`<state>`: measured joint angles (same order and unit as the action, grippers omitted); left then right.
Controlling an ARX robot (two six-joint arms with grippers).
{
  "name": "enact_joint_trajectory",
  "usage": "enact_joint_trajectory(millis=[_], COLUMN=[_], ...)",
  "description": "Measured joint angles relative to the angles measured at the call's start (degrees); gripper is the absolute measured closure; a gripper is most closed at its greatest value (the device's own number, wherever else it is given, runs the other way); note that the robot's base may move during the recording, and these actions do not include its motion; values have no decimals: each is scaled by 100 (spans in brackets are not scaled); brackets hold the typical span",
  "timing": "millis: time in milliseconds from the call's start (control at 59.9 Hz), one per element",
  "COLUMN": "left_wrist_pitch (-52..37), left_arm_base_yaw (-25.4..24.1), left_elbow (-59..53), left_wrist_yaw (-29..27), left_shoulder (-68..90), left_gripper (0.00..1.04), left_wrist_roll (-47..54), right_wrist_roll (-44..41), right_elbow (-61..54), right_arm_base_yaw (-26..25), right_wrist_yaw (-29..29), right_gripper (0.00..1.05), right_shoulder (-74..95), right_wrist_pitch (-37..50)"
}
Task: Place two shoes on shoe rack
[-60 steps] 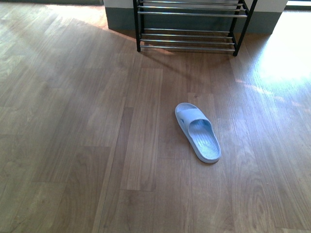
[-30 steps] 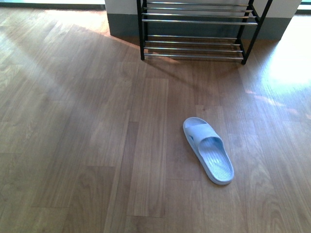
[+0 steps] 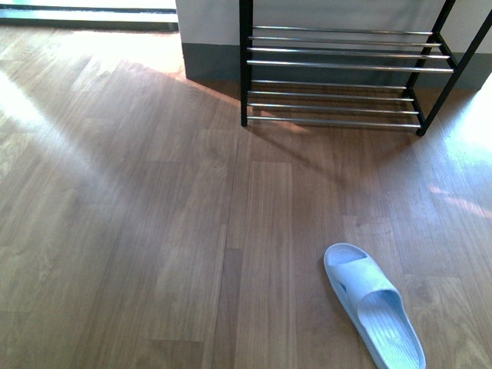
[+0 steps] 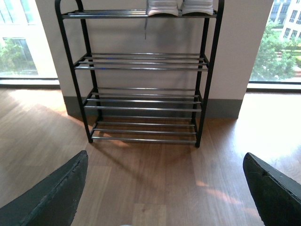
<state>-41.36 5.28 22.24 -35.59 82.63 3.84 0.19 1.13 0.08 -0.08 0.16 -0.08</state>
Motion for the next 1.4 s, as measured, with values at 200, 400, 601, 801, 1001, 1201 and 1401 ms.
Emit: enact_joint_trajectory(millis=[200, 400, 601, 801, 1001, 1201, 1401], left_wrist_pitch=[0, 0, 0, 0, 0, 0, 0], left_arm_base_yaw=[-2, 35, 17, 17, 20, 20, 20], left_elbow=[0, 0, 0, 0, 0, 0, 0], left_wrist_yaw=[2, 31, -9, -2, 0, 0, 0], left_shoulder=[9, 24, 20, 20, 20, 20, 20], left_gripper=[103, 103, 103, 103, 103, 103, 103], left_wrist_roll=[0, 2, 0, 2, 2, 2, 2], right_wrist_roll=[0, -109, -804, -1440, -1882, -2317, -2518], right_elbow=[0, 46, 192, 1147, 2409, 3464, 3982], right_arm_base_yaw=[0, -160, 505, 1493, 1478, 1386, 1316], right_wrist_yaw=[7, -581, -1399, -540, -289, -201, -264], right_gripper=[9, 9, 9, 9, 9, 9, 9], right_shoulder=[9, 125, 2929, 8537, 12107, 14233, 15105], right_wrist_pitch=[0, -149, 1333, 5252, 6286, 5630, 5189])
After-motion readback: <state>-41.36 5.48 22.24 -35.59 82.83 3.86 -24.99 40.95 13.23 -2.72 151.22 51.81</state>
